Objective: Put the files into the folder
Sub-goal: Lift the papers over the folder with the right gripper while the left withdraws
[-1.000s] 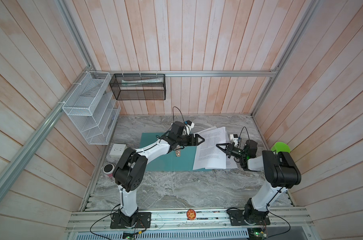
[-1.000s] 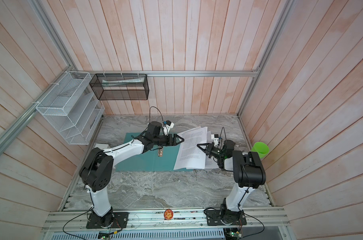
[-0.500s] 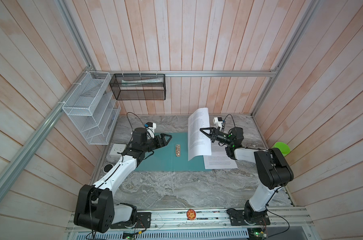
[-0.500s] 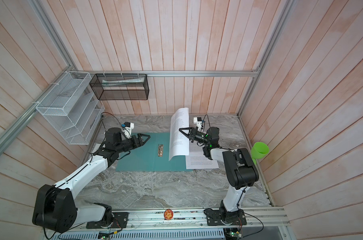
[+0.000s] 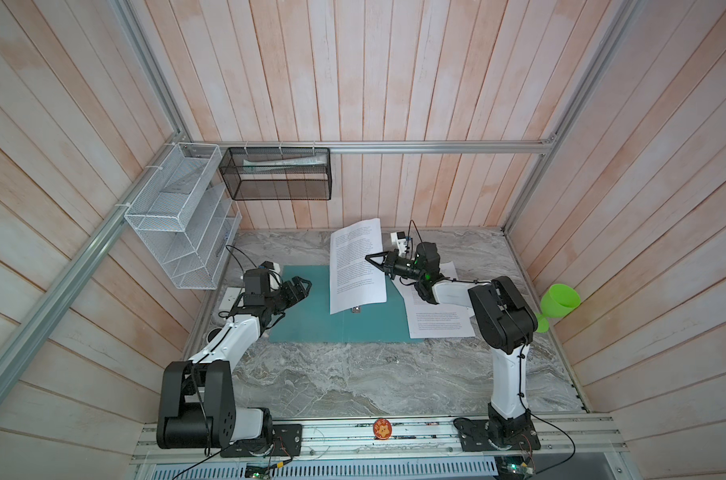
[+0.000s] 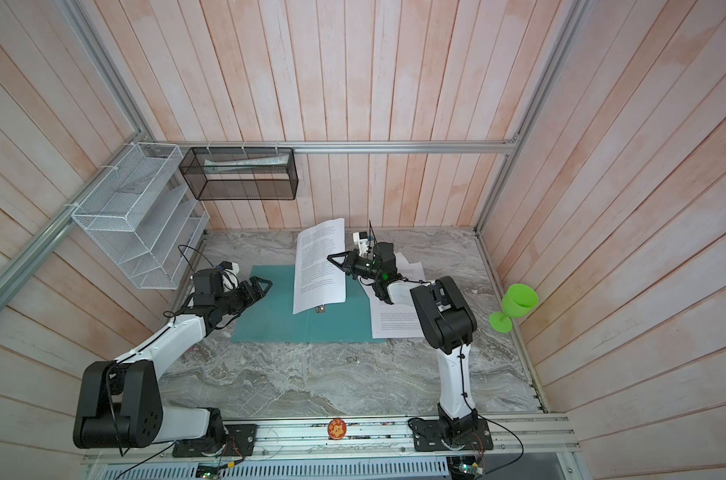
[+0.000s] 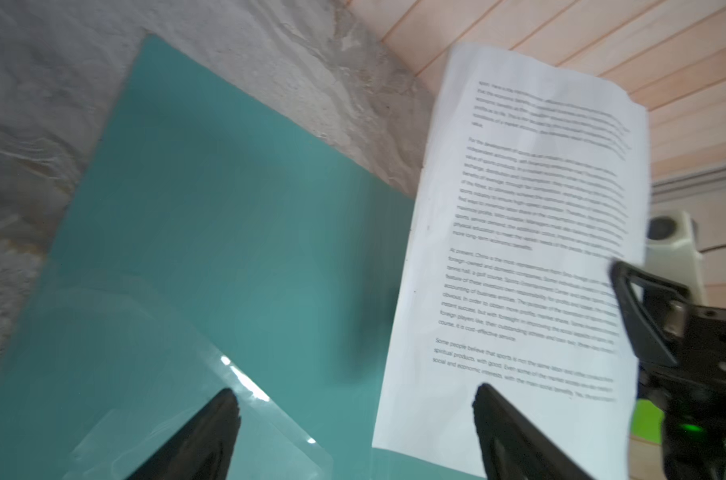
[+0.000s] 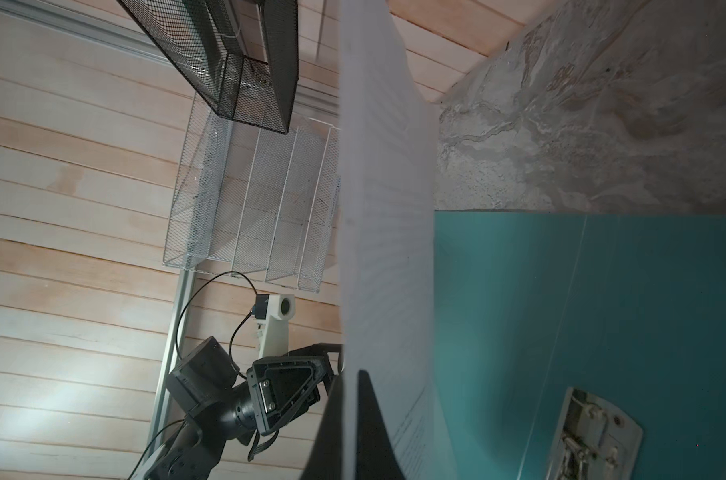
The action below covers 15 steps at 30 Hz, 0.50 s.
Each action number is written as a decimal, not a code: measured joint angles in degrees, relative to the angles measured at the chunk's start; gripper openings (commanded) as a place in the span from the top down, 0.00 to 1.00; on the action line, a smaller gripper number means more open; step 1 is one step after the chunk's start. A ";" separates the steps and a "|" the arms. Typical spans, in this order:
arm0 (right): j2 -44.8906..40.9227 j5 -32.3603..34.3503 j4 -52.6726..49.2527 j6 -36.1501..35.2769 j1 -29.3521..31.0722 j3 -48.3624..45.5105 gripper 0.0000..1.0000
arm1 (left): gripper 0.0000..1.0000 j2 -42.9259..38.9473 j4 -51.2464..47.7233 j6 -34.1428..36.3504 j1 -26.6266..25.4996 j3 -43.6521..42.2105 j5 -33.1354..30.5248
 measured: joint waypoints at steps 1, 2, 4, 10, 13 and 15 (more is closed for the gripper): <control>0.00 0.90 -0.72 -1.07 0.31 0.33 1.00 | 0.09 0.61 -1.05 0.48 0.17 0.37 -1.33; 0.00 1.92 -1.03 -2.21 0.52 0.44 1.00 | 0.09 1.44 -2.23 1.18 0.39 0.85 -2.97; 0.17 3.48 -1.42 -4.00 0.59 0.44 1.00 | 0.09 2.75 -3.67 2.12 0.74 1.44 -5.79; 2.97 6.23 -3.17 -7.52 0.44 1.51 1.00 | 0.09 6.91 -5.09 3.19 2.71 1.60 -10.14; 3.85 6.93 -4.52 -8.72 0.48 1.92 1.00 | 0.09 8.90 -5.07 3.15 3.43 1.60 -10.75; 3.96 7.37 -5.46 -9.53 0.55 2.23 1.00 | 0.10 9.88 -5.05 3.15 3.89 1.60 -10.99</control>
